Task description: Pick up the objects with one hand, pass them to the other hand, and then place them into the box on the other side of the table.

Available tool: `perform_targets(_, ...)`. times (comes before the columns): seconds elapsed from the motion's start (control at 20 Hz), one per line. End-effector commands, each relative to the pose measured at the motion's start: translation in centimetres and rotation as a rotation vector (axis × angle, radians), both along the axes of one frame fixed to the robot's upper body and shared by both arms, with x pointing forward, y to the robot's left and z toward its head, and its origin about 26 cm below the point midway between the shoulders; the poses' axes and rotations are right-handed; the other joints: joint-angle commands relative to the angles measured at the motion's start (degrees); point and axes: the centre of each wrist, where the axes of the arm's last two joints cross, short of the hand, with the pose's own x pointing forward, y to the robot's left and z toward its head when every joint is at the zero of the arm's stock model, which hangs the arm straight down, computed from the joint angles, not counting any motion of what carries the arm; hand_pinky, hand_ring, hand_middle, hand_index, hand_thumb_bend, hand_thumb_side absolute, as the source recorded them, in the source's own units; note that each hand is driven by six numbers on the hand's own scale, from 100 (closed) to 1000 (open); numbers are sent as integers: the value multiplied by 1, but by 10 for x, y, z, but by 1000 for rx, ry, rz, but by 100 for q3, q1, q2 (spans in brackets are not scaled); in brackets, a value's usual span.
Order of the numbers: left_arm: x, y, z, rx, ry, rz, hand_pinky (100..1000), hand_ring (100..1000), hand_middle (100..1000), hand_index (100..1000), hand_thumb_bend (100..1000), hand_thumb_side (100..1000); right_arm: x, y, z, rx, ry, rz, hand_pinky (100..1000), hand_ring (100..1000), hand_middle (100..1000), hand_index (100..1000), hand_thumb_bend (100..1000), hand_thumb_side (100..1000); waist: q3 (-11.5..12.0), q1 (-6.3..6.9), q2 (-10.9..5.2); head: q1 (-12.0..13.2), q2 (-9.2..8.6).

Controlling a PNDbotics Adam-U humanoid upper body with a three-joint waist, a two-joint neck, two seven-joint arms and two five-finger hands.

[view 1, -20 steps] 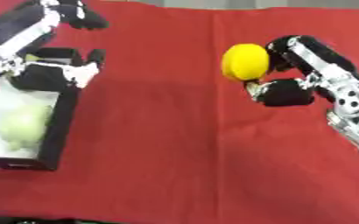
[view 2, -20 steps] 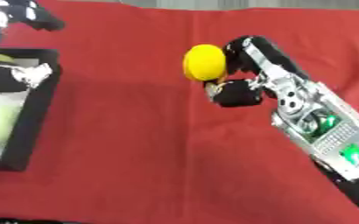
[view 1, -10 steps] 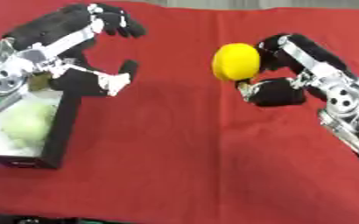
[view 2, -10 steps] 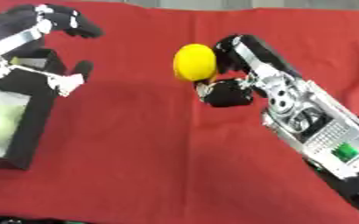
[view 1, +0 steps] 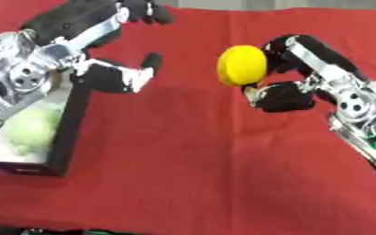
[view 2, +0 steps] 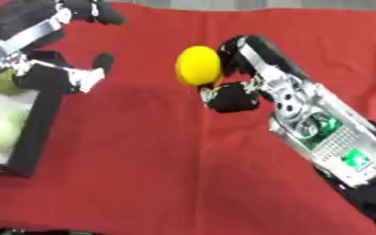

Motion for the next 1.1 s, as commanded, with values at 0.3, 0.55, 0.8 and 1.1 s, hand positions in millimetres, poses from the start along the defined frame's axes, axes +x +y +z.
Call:
perform_targets(0.3,-4,-13,11,35,-81,-32,775,774,737,846,172,109,-6,5,9,0,-31,33,793,679,516,539,100,100,22,88,-480,-25,-30)
perform_targets(0.55,-5,-19,11,38,-99,-56,775,775,737,843,192,103,-6,6,10,0,-35,38,793,680,516,539,100,100,23,91,-476,-24,-33)
perform_targets(0.8,-5,-23,10,48,-100,-79,775,777,734,835,243,199,-7,8,11,-1,-37,46,793,680,516,538,100,100,23,100,-470,-37,-23)
perform_targets(1.1,-6,-26,9,81,-105,-152,775,783,735,825,305,328,-7,7,12,0,-46,39,792,680,515,538,100,100,22,99,-468,-48,-22)
